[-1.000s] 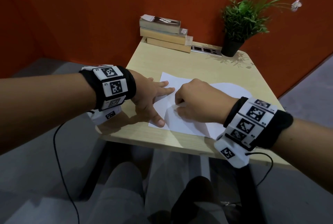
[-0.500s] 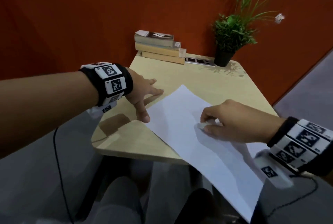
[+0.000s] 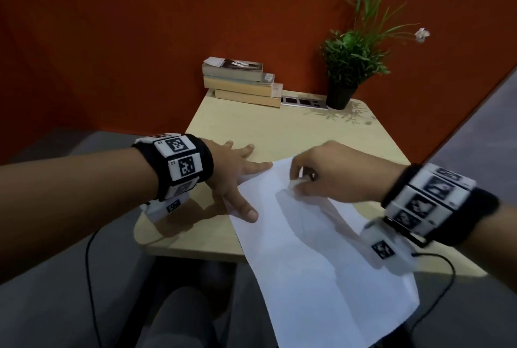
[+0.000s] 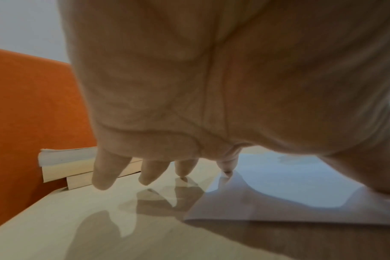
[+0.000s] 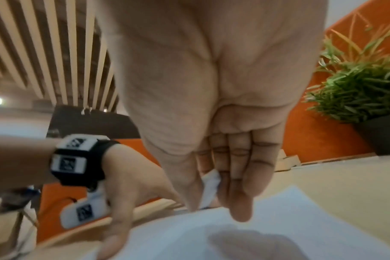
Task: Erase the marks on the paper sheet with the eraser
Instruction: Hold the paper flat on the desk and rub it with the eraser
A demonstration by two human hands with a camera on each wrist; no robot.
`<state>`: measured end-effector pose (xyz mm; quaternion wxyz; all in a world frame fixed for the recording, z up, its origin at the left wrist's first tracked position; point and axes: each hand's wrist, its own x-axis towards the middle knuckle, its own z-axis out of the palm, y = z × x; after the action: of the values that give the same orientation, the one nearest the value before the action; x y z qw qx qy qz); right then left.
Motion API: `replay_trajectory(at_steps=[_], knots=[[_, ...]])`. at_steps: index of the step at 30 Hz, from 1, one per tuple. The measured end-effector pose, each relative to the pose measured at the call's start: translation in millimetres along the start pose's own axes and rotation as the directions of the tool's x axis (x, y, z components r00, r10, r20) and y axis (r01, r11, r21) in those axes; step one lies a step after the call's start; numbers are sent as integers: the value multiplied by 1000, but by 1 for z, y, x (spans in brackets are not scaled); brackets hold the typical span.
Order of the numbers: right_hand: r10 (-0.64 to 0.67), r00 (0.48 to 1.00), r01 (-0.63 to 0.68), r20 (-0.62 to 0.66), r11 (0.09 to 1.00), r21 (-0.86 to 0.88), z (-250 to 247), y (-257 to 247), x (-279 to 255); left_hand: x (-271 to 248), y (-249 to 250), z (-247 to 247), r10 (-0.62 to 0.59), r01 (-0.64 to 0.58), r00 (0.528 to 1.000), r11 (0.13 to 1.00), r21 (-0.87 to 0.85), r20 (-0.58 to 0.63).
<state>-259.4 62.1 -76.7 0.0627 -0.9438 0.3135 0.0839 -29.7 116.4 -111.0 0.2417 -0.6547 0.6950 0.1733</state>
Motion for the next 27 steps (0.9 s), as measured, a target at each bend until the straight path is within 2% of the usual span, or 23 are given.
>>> replay_trajectory(at_steps=[7, 12, 17, 22, 27], knots=[[58, 996, -60, -71, 998, -28, 19, -3, 35, -4, 5, -2, -49, 52, 998, 997, -64, 51], [-47, 999, 46, -23, 998, -45, 24, -22, 31, -5, 6, 0, -59, 63, 996, 997, -55, 63], [43, 997, -49, -67, 995, -87, 14, -11, 39, -11, 12, -3, -56, 58, 997, 997, -42, 46], [-43, 999, 39, -29, 992, -121, 21, -28, 30, -6, 7, 1, -58, 61, 997, 996, -60, 50], [41, 995, -52, -88, 990, -131, 16, -18, 35, -4, 6, 1, -59, 63, 997, 995, -76, 53]])
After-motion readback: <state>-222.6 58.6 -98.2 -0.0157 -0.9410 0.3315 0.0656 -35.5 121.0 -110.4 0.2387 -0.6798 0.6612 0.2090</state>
